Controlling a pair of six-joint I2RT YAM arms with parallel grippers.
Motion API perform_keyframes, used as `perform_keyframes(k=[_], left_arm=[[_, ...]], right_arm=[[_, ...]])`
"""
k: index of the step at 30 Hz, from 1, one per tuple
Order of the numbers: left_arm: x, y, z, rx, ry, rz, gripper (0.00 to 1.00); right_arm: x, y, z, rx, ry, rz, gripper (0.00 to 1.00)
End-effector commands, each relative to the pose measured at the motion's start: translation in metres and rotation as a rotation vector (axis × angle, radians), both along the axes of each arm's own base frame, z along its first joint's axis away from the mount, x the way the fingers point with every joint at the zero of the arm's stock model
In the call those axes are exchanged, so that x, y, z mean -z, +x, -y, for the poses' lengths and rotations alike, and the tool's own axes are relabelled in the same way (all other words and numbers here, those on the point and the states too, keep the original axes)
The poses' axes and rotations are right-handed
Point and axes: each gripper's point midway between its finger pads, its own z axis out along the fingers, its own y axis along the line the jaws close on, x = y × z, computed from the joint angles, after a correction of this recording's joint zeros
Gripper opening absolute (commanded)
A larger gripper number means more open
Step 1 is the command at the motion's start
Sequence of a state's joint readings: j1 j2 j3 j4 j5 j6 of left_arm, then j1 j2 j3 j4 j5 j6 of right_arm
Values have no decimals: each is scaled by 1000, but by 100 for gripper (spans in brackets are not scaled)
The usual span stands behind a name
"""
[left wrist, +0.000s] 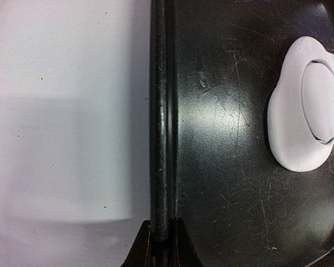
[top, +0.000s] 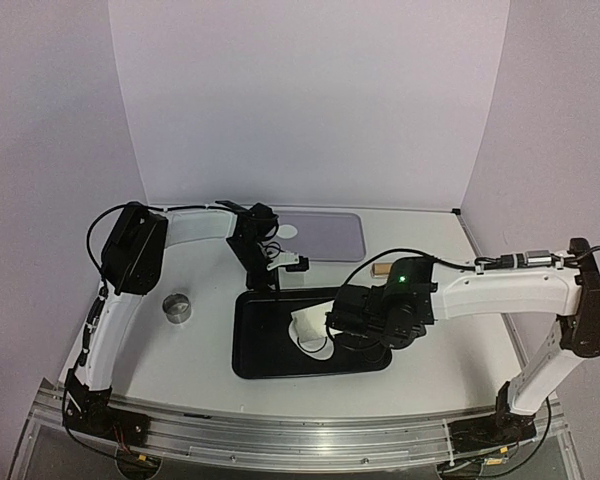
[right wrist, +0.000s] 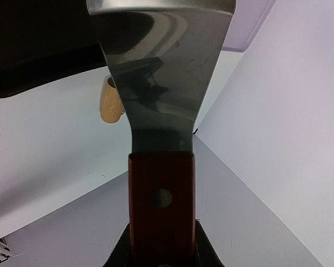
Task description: Roll out the dumpling wrappers from the dough
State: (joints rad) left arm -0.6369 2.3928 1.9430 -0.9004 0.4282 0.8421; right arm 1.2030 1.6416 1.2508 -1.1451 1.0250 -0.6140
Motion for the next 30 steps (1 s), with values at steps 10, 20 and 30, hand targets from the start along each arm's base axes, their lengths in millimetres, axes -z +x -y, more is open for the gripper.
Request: perform_keyframes(k=[10, 20, 30], left_arm=[[24, 18, -6, 53, 79, 112, 0], [25, 17, -6, 54, 80, 110, 0], [25, 18, -7, 55, 82, 113, 0]], right_arm=[[-14, 10, -16, 14, 54, 77, 0], [-1, 5, -11, -3, 3, 45, 0], [4, 4, -11, 3, 2, 37, 0]])
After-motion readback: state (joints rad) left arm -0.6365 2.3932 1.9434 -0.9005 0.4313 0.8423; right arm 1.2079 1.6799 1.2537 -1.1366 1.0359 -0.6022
